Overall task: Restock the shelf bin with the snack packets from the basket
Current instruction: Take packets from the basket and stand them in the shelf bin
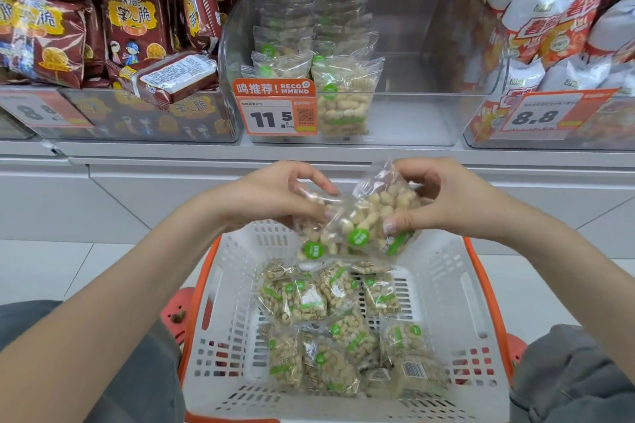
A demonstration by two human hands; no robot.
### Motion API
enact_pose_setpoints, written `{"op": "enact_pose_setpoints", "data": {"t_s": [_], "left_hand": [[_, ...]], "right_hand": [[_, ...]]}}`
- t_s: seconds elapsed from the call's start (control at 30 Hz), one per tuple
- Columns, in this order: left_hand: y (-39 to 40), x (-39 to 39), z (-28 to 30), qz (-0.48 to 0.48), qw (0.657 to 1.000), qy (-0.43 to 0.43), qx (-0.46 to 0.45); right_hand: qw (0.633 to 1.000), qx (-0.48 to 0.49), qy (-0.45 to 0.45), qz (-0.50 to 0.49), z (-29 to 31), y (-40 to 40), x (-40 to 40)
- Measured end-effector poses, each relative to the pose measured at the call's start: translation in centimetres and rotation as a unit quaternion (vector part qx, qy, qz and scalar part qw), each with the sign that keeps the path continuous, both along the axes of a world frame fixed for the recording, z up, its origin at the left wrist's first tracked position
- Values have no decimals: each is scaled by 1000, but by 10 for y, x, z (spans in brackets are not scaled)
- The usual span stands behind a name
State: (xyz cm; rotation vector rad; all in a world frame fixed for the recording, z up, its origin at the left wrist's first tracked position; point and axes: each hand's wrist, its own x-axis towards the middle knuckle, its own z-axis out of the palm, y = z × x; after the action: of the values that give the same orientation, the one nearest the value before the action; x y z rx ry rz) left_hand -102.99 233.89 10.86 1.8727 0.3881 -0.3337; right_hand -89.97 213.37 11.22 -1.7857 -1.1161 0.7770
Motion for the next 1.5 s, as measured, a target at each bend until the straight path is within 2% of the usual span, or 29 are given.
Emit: {"op": "enact_pose_setpoints", "data": {"t_s": [0.1,0.17,0.23,0.3,0.37,0.43,0.5,0.53,0.63,0.73,0.83,0.93,1.1,1.17,1.27,1.33,1.43,1.5], "left_hand": [[-7,3,1,-19,1000,-14,-16],[-13,5,2,-24,999,-20,-24],[-18,6,2,-22,999,-20,-25],[-18,6,-2,6,999,-16,-44],[-16,6,-6,88,986,-18,-143],[-14,5,-9,169,940,-42,-295],[-16,3,-13,189,894,-81,-398],[-20,1,-16,173,890,-98,-411],[-43,1,-23,116,925,-95,-348],[-60,1,-36,134,959,-97,-230],[-61,2,-41,108,975,-114,-159],[-57,1,-37,96,979,-116,-140],[-63,-6,-30,109,978,-117,-137],[-62,-6,-32,106,978,-126,-129],[-60,-4,-34,105,974,-159,-124],[-61,-1,-28,100,974,-162,-123],[-59,7,-10,86,978,-167,-88],[-49,15,6,83,978,-192,-14]], "right_hand": [[992,-66,-80,70,1,2,-9],[990,-84,-27,108,-2,3,-15],[991,-64,28,111,-7,3,-19],[994,-46,36,95,-10,3,-19],[997,-17,44,67,-12,3,-15],[995,41,94,15,-12,3,-9],[987,100,121,-45,-13,3,-5],[982,123,122,-70,-13,3,-4],[983,132,106,-78,-14,8,-11],[979,146,117,-83,-20,10,-21],[981,139,102,-91,-23,8,-27],[982,135,81,-103,-22,6,-31],[976,147,95,-127,-20,6,-35],[978,125,101,-135,-22,6,-34],[983,64,141,-97,-24,7,-33],[982,57,155,-86,-19,8,-32],[973,97,151,-146,-5,14,-27],[957,136,149,-207,12,18,-13]]}}
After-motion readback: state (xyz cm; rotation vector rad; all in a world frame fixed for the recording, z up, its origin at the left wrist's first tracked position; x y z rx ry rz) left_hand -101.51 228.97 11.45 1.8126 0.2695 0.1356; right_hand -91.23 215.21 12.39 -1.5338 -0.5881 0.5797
